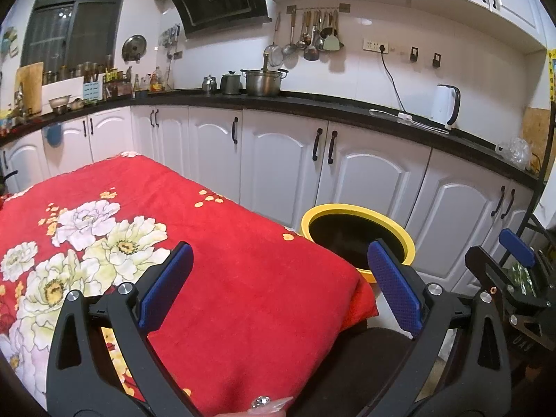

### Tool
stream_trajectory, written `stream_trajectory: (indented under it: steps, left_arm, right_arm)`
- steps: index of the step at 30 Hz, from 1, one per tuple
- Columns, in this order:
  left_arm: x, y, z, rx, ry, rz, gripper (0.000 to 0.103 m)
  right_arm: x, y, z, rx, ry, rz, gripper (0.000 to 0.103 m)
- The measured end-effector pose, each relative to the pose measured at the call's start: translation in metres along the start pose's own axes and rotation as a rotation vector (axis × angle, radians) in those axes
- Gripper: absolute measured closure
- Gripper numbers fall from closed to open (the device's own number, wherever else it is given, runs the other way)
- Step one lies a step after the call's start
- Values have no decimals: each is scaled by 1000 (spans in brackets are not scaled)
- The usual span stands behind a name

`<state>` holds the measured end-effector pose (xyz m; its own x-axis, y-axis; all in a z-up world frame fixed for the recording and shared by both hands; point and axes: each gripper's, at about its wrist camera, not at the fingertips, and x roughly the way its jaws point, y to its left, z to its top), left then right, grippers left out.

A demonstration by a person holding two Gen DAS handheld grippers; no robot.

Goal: Collect trash

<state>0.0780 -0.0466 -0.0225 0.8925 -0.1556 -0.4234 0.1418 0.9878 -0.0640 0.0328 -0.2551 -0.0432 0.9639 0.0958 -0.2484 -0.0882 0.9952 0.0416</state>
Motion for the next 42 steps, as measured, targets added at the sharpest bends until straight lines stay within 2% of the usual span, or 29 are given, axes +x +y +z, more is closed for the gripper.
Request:
stream_trajectory:
  steps: [42]
  left_arm:
    - [-4,-7,0,0,-3,10,11]
  right_arm:
    - [0,-1,-1,0,5,-1,6]
